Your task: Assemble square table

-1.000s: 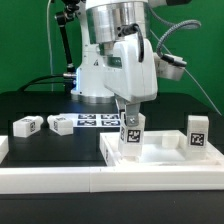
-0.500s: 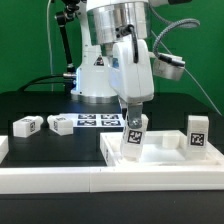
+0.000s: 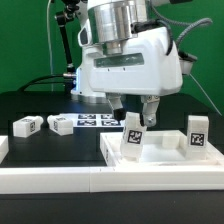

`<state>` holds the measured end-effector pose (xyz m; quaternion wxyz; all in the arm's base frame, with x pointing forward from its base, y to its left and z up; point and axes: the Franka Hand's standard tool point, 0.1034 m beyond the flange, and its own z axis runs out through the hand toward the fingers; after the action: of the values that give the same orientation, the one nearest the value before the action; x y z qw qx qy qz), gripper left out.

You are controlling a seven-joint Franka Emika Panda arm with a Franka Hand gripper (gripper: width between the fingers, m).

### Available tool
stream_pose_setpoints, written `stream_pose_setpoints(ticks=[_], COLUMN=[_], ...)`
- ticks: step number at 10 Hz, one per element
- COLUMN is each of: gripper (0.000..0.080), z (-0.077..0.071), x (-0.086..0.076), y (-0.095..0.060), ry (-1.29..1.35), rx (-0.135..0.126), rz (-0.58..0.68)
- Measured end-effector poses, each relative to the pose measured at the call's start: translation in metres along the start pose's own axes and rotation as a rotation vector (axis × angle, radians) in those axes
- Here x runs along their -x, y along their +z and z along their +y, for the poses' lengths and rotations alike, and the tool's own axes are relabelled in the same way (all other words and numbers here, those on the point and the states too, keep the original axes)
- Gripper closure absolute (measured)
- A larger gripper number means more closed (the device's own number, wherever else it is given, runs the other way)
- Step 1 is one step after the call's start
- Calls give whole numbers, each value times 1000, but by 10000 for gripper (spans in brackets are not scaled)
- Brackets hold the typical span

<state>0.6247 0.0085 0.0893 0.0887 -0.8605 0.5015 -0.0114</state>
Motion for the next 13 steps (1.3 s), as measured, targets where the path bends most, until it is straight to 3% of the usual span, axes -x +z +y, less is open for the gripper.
stream_pose_setpoints(ticks=[2, 3, 6, 11, 12, 13], gripper=[150, 150, 150, 150, 273, 273], z=[0, 2, 2, 2, 3, 3], x=[0, 1, 4, 5, 3, 4], y=[0, 0, 0, 2, 2, 2], ry=[-123, -304, -620, -960, -964, -966], rx=[1, 40, 86, 105, 105, 105], rz=[0, -3, -11, -24, -24, -25])
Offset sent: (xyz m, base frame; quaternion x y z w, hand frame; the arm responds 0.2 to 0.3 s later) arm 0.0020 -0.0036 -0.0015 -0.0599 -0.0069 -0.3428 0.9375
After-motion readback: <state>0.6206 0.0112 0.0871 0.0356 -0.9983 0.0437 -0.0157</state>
